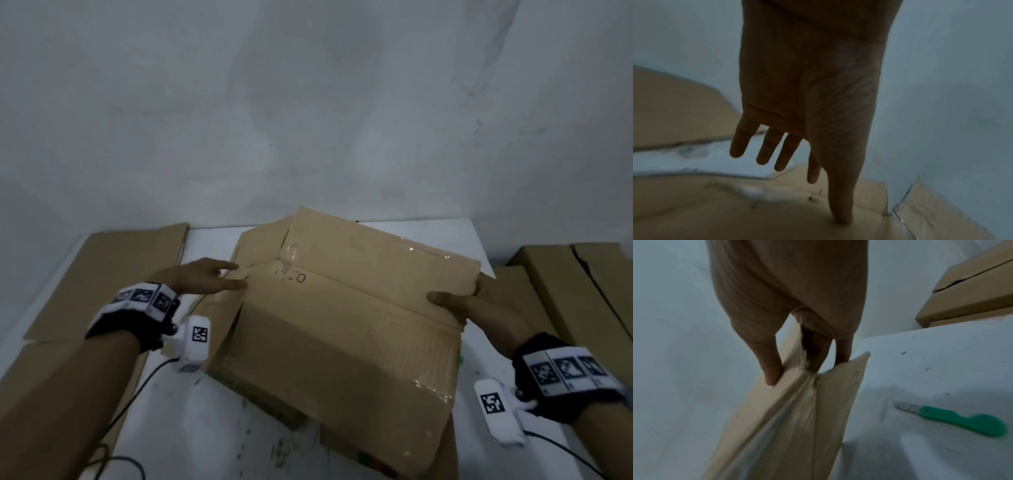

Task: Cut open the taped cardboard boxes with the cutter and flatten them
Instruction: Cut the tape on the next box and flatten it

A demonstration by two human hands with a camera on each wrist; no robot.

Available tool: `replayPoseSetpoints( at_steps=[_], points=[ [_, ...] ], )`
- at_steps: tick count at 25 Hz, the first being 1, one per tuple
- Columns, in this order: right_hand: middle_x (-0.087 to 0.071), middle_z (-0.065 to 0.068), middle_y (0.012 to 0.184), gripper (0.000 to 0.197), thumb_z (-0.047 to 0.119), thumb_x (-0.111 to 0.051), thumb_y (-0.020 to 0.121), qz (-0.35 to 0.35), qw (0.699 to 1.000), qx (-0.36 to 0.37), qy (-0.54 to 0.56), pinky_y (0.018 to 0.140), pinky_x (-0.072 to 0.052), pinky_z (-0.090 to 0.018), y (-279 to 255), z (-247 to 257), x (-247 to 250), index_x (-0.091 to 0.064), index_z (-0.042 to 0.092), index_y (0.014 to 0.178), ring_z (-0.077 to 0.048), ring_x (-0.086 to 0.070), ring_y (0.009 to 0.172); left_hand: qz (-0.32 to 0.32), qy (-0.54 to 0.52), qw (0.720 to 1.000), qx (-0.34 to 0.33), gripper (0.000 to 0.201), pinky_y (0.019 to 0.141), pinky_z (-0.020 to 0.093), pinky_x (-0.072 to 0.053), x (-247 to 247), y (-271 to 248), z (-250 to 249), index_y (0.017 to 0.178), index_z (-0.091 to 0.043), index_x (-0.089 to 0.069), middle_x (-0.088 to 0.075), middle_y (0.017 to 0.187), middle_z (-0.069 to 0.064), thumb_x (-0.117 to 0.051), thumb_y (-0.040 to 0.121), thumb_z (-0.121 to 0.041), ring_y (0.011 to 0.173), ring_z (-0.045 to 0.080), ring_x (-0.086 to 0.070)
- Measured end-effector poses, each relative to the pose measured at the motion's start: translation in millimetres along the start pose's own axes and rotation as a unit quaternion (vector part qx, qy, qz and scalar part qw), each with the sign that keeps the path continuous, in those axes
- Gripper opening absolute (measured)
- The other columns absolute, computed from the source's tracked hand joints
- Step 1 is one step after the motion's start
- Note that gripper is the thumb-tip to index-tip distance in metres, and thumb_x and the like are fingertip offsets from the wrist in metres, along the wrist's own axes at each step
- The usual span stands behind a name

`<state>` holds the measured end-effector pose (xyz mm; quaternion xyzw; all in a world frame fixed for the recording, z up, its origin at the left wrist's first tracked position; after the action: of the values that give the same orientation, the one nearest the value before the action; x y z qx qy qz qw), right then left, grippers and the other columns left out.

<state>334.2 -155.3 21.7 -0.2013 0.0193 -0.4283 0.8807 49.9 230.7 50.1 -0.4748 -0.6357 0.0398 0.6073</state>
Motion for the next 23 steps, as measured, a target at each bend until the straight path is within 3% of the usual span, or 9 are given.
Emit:
replayPoseSetpoints(
  at_steps=[3,6,7,10,13,14,16,20,23],
  points=[
    [-0.070,-0.006,0.113,0.061,0.015,-0.090,0.067,-0.032,0.999,-0.007,-0.011,0.068,-0.050,-0.031,17,-13,3,-0.064,0.016,0.121,-0.025,-0.065,0.101,0.008,-0.044,0.999,-0.009,0.079,0.120,0.041,-0.023,-38,31,2,0.156,-0.027,-0.027,-0.026,0.163,0.005,-0.042,0.092,-0.070,0.149,0.025,-0.026],
    [-0.068,-0.007,0.111,0.059,0.010,-0.089,0.069,-0.040,0.999,-0.011,-0.012,0.066,-0.049,-0.029,25,-16,-1,-0.062,0.013,0.121,-0.020,-0.064,0.094,-0.023,-0.102,0.994,-0.018,0.108,0.123,0.044,-0.016,-53,42,-4,0.157,-0.029,-0.023,-0.023,0.164,0.000,-0.029,0.072,-0.095,0.150,0.023,-0.023],
    [-0.068,-0.005,0.110,0.057,0.008,-0.087,0.070,-0.043,0.999,-0.009,-0.010,0.067,-0.049,-0.028,26,-15,-4,-0.061,0.013,0.121,-0.017,-0.063,0.091,-0.033,-0.111,0.993,-0.021,0.109,0.123,0.043,-0.014,-57,44,-5,0.158,-0.029,-0.022,-0.022,0.165,0.000,-0.026,0.072,-0.096,0.150,0.023,-0.022],
    [-0.064,0.000,0.109,0.062,0.006,-0.085,0.074,-0.065,0.998,0.003,-0.011,0.081,-0.052,-0.032,31,-11,-14,-0.056,0.013,0.127,-0.014,-0.060,0.094,-0.057,-0.114,0.992,-0.014,0.102,0.123,0.044,-0.013,-65,45,-7,0.160,-0.025,-0.016,-0.020,0.165,0.006,-0.025,0.081,-0.090,0.151,0.029,-0.021],
    [-0.059,-0.006,0.121,0.070,0.017,-0.087,0.075,-0.083,0.994,0.009,-0.063,0.094,-0.051,-0.040,40,-11,-31,-0.049,0.012,0.134,-0.023,-0.057,0.107,-0.034,0.009,0.999,0.013,0.119,0.122,0.047,-0.010,-74,43,4,0.160,-0.029,-0.007,-0.007,0.167,0.008,0.000,0.057,-0.088,0.151,0.037,-0.010],
    [-0.058,-0.007,0.123,0.071,0.021,-0.086,0.075,-0.086,0.992,0.009,-0.094,0.095,-0.051,-0.041,44,-12,-39,-0.048,0.012,0.134,-0.024,-0.057,0.109,-0.032,0.033,0.999,0.020,0.118,0.121,0.047,-0.009,-76,43,11,0.160,-0.029,-0.006,-0.003,0.167,0.009,0.003,0.057,-0.086,0.151,0.039,-0.007],
    [-0.058,-0.008,0.125,0.070,0.026,-0.085,0.076,-0.082,0.985,0.011,-0.150,0.095,-0.051,-0.040,52,-12,-56,-0.046,0.012,0.133,-0.028,-0.057,0.113,-0.043,0.012,0.997,0.060,0.105,0.121,0.051,-0.009,-81,39,29,0.159,-0.026,-0.004,0.001,0.166,0.015,-0.013,0.074,-0.086,0.150,0.043,-0.001],
    [-0.055,-0.014,0.130,0.067,0.026,-0.080,0.082,-0.085,0.975,-0.036,-0.203,0.083,-0.046,-0.032,71,-20,-79,-0.040,0.009,0.134,-0.032,-0.055,0.115,-0.034,-0.021,0.995,0.091,0.116,0.121,0.057,-0.005,-103,44,57,0.160,-0.029,0.000,0.016,0.163,0.020,-0.032,0.063,-0.085,0.149,0.045,0.013],
    [-0.046,-0.020,0.141,0.092,0.024,-0.081,0.079,-0.087,0.967,-0.078,-0.229,0.092,-0.049,-0.038,79,-36,-87,-0.022,0.008,0.148,-0.035,-0.051,0.123,-0.039,-0.021,0.995,0.086,0.103,0.121,0.058,-0.008,-112,51,61,0.160,-0.029,-0.003,0.017,0.163,0.019,-0.043,0.081,-0.083,0.150,0.041,0.017]
  ],
)
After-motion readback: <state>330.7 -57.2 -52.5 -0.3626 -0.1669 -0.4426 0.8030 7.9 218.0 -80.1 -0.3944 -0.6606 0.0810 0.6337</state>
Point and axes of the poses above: each hand's wrist, its own y-axis towards the middle knuckle, its own x-axis out of the back of the hand, z = x × y, the point moved 7 cm from there along y, towards the middle knuckle
